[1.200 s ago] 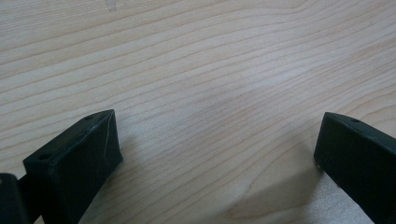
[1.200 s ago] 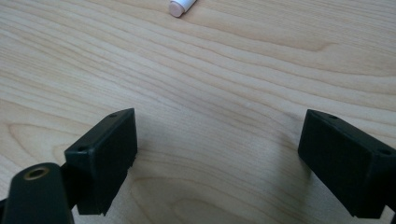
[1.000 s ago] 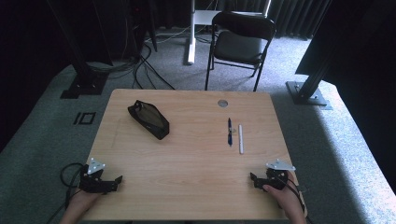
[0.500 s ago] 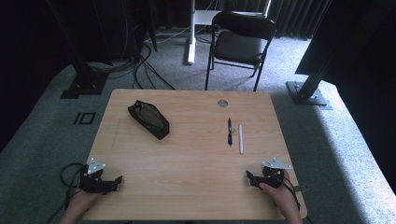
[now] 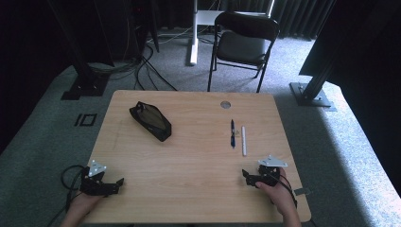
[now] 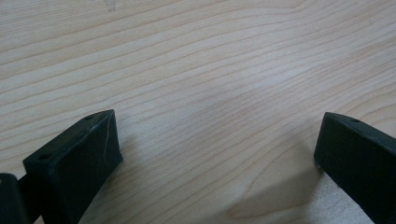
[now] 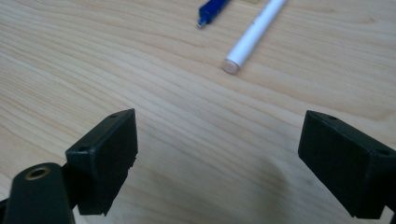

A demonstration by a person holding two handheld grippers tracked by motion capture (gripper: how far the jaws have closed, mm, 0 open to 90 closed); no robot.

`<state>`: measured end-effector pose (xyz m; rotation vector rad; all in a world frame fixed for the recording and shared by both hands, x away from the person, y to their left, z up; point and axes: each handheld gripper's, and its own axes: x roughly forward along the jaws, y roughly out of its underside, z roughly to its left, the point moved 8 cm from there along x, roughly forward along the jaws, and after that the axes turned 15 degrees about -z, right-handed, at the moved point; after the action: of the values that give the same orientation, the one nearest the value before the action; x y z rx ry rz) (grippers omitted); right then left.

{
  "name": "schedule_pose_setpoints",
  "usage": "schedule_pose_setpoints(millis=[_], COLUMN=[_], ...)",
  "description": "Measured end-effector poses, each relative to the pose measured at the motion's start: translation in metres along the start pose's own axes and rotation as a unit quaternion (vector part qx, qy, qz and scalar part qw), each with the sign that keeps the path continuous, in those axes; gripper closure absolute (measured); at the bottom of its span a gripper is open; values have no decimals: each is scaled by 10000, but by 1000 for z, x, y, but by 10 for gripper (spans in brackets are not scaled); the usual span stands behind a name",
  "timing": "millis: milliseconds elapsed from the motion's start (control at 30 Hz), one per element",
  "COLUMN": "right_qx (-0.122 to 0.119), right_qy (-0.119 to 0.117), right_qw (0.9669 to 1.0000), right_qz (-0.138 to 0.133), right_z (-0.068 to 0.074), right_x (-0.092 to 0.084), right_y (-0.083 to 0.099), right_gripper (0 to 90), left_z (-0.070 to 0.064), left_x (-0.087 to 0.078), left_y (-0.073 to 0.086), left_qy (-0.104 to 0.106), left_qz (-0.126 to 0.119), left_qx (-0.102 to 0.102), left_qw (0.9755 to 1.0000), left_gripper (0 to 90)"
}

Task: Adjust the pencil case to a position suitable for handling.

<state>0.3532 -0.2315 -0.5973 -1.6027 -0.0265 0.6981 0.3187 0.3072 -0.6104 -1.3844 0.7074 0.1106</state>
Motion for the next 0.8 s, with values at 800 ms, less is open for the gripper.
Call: schedule_pose_setpoints(millis=[800], right_qx=[-115], right_qy=[-441], right_qw=[9989], right_qz=[-134], right_z=[40], right_x=[32], right_y=[-19], right_gripper=[119], left_z=[0], left_x=[0], left_y=[0], left_qy=[-1], left_qz=[1], left_qx=[0], left_qw=[10000], left_gripper=[6])
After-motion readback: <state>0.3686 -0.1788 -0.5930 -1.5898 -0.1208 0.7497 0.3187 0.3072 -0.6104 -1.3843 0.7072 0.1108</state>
